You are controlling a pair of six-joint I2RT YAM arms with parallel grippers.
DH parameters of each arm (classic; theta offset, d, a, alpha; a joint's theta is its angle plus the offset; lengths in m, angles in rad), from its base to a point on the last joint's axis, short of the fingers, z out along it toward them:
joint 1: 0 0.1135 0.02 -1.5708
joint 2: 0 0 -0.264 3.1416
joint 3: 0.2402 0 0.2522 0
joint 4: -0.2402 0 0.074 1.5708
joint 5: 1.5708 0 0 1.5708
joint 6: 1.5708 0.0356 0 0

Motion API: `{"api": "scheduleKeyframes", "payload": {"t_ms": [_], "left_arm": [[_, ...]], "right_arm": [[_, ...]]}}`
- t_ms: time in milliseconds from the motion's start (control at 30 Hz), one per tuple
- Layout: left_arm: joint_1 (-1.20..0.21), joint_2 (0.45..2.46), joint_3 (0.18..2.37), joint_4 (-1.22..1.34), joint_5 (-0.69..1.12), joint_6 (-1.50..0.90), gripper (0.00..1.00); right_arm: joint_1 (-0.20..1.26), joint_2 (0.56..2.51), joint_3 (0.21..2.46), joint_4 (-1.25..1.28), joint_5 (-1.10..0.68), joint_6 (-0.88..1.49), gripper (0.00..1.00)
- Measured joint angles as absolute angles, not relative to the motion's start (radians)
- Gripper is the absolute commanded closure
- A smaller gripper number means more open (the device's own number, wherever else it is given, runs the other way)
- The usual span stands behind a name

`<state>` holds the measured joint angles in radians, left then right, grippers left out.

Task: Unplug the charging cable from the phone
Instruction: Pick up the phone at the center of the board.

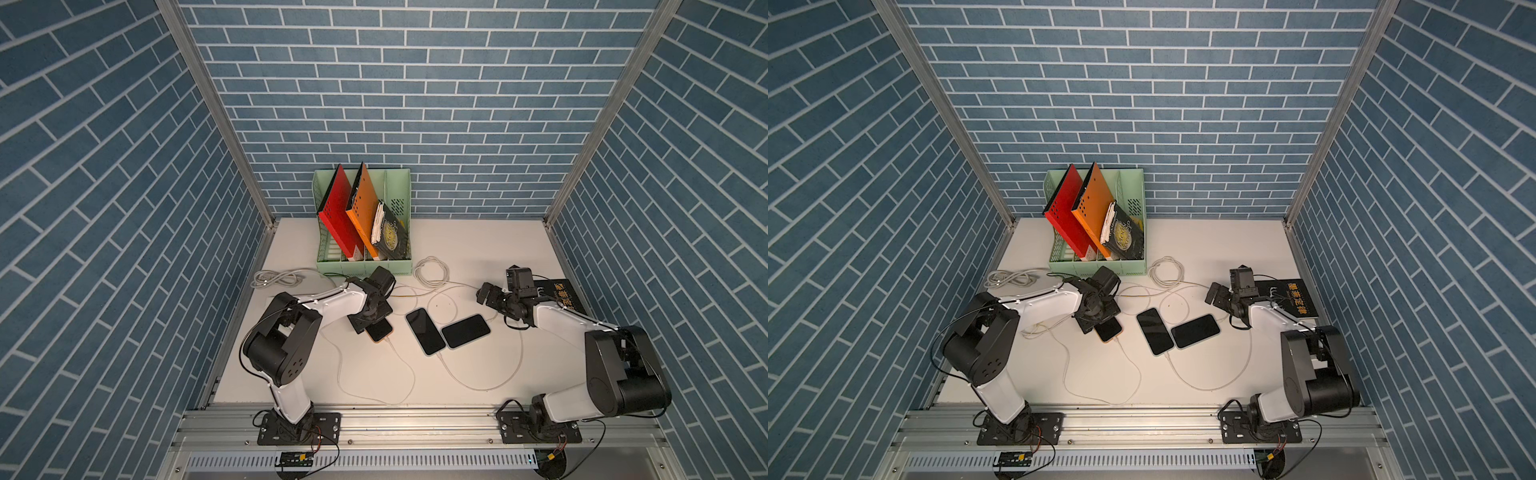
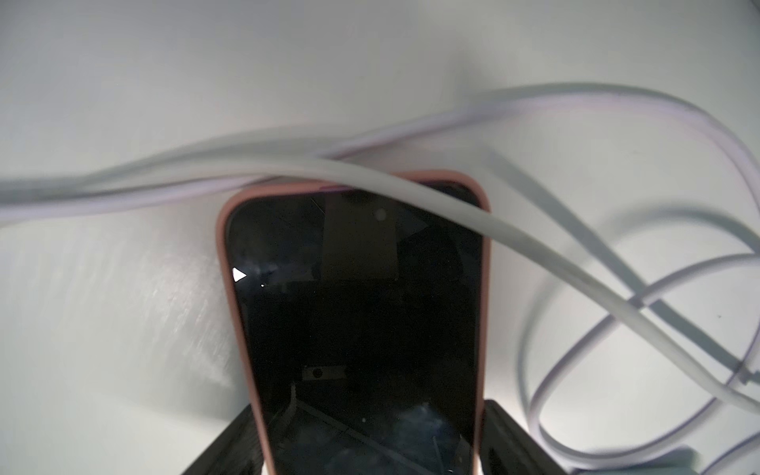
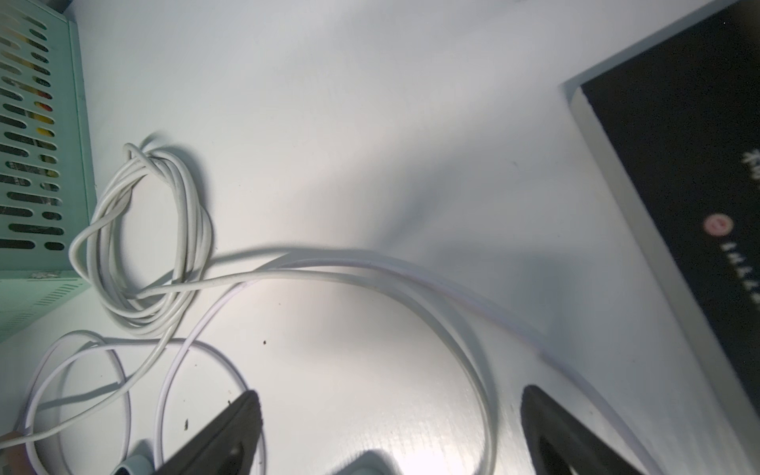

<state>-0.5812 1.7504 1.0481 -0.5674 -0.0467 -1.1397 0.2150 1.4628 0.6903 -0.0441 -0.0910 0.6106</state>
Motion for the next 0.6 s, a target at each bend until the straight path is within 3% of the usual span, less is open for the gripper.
{"api": "scheduleKeyframes", "payload": {"t_ms": [267,600], "left_arm": [[-0.597,1.745,1.078,-0.637,-0.084,-1.103,0.55],[-0.666,1.765,1.312,-0.701,-0.151,-1.038,0.56]], "right_arm": [[0.215,1.460,0.690,-0.044,-0.091,0.625,0.01],[0.215,1.453,0.690,-0.045,-0.092,0.625,0.00]]}}
